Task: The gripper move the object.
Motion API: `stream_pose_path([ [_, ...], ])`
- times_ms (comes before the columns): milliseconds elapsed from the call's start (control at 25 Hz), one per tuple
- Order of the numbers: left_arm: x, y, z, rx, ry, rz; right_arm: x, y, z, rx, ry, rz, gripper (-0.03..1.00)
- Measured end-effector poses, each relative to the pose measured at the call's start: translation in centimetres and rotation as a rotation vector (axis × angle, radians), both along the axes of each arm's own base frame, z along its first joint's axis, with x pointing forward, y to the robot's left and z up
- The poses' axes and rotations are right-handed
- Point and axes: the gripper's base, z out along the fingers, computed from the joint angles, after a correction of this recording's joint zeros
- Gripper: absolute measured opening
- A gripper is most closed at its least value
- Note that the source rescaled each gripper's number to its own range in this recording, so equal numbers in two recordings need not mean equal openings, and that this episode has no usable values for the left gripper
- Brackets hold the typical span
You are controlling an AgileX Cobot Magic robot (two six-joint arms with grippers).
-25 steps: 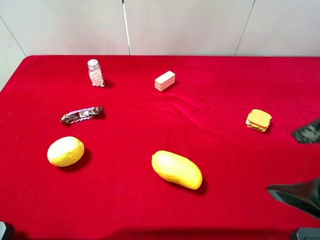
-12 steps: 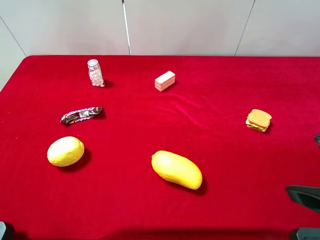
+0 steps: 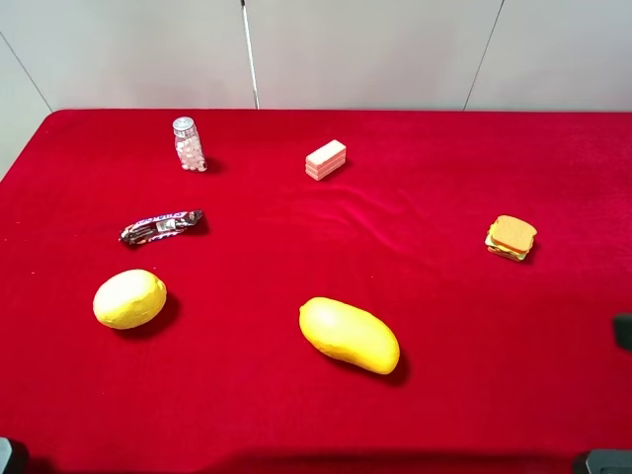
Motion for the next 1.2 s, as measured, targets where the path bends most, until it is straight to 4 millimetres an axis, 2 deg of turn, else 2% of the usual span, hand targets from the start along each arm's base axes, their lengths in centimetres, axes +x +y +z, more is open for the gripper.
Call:
stream_pose_path([
  [280, 0.0, 0.0, 0.0, 0.000, 0.000, 0.000, -1.1, -1.8, 0.3, 0.071, -0.079, -0.249, 1.00],
  [600, 0.0, 0.0, 0.0, 0.000, 0.000, 0.000, -2.6, -2.6, 0.3, 0.099, -0.166, -0.469, 1.00],
  [840, 0.0, 0.0, 0.0, 0.000, 0.000, 0.000, -3.8, -2.6, 0.3, 0.104, -0.236, -0.653, 1.00],
  [1200, 0.0, 0.0, 0.0, 0.000, 0.000, 0.000, -3.9, -2.0, 0.2, 0.048, -0.256, -0.813, 1.00],
])
